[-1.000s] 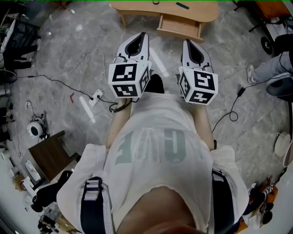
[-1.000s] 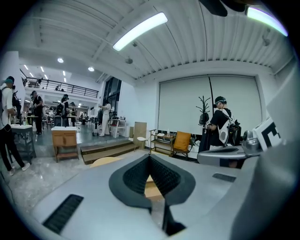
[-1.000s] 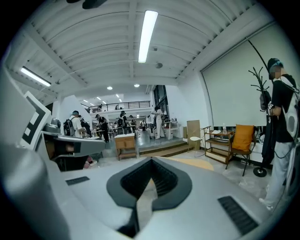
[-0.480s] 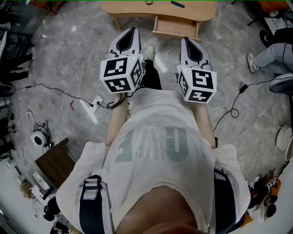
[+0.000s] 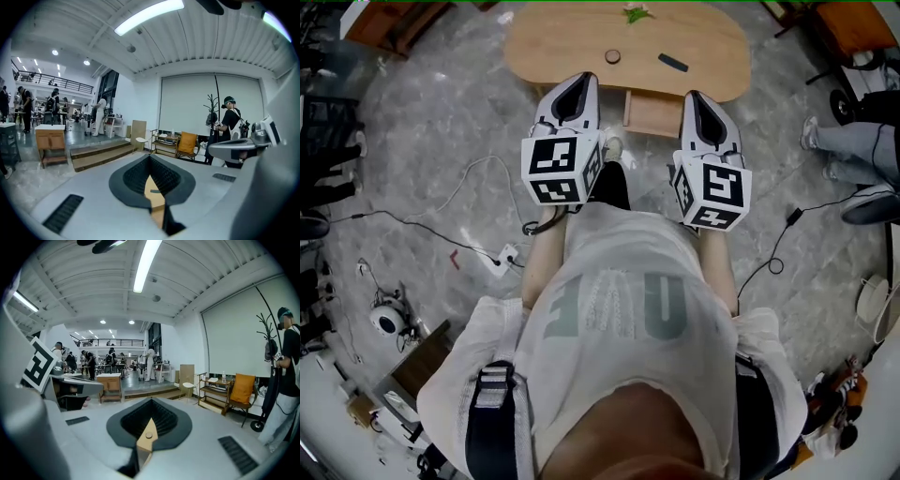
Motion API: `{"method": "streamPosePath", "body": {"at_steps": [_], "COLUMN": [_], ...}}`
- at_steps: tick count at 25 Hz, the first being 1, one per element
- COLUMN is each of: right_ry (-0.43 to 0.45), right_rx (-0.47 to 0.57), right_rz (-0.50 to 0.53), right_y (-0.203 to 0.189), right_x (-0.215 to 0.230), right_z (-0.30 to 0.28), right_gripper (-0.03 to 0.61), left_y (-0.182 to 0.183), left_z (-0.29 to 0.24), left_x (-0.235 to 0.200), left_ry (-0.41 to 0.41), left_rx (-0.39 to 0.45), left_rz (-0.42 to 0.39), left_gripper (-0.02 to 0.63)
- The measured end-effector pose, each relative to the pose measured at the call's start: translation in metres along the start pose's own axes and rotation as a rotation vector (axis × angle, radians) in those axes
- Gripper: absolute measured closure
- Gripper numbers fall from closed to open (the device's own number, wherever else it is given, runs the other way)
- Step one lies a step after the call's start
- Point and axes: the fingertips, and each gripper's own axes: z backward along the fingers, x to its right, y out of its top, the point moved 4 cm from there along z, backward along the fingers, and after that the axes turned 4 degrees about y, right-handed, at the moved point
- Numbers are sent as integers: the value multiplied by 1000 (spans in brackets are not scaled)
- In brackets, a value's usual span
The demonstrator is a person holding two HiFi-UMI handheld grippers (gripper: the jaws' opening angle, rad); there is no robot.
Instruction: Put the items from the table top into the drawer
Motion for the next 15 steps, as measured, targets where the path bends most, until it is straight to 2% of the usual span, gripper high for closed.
{"method": "streamPosePath", "body": {"at_steps": [8, 15], "right_ry": [-54, -104], "right_rx": [27, -10], "right_rz": [18, -22], "right_y": [74, 81], "right_x": [2, 26], "right_z": [-141, -196], "right_gripper": [577, 577], "left_y": [69, 77], "left_z": [-125, -188], "left_x": [-74, -93], "left_ry": [-80, -125], "left_rx": [-1, -39], "left_rz": [-42, -28], "left_gripper": [606, 606]}}
